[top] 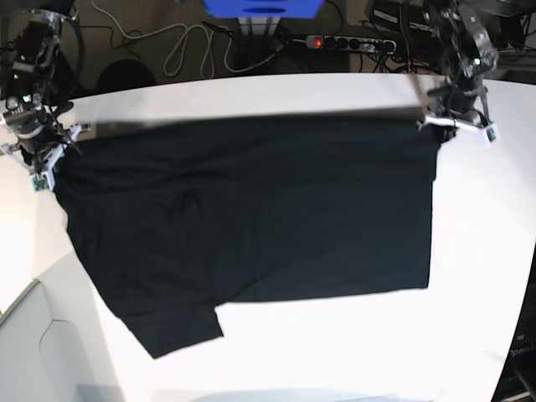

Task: Fold the T-shirt properly
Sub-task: 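Drag the held shirt further toward the robot with both grippers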

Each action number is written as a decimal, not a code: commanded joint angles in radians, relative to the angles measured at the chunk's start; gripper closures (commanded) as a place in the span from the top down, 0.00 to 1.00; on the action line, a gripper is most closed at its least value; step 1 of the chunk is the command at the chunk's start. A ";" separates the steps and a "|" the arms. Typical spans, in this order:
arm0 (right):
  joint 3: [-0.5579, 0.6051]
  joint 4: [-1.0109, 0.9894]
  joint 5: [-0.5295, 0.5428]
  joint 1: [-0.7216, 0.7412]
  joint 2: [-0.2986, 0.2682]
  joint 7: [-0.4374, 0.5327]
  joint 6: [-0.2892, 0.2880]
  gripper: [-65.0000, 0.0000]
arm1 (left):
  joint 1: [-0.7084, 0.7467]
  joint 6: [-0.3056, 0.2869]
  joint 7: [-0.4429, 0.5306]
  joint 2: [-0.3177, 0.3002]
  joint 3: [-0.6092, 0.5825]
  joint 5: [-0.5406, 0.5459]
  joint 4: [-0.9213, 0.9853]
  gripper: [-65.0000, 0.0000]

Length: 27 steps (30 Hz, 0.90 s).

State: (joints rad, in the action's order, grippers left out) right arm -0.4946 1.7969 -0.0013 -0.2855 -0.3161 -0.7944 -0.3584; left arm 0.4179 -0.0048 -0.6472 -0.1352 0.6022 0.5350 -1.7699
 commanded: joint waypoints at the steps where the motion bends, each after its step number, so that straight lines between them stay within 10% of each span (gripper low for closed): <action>1: -0.008 0.024 0.005 -0.011 -0.016 0.023 -0.004 0.00 | 0.019 -0.002 0.025 -0.011 0.012 0.006 -0.023 0.00; 27: -0.028 0.027 0.005 -0.171 -0.013 0.023 -0.004 0.00 | 0.157 -0.001 0.025 0.016 0.046 0.007 -0.025 0.00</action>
State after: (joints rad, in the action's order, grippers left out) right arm -0.5068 1.8076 0.0097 -0.4503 -0.3149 -0.7757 -0.3580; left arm 0.5655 -0.0040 -0.6357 -0.1085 0.6399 0.5358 -1.7760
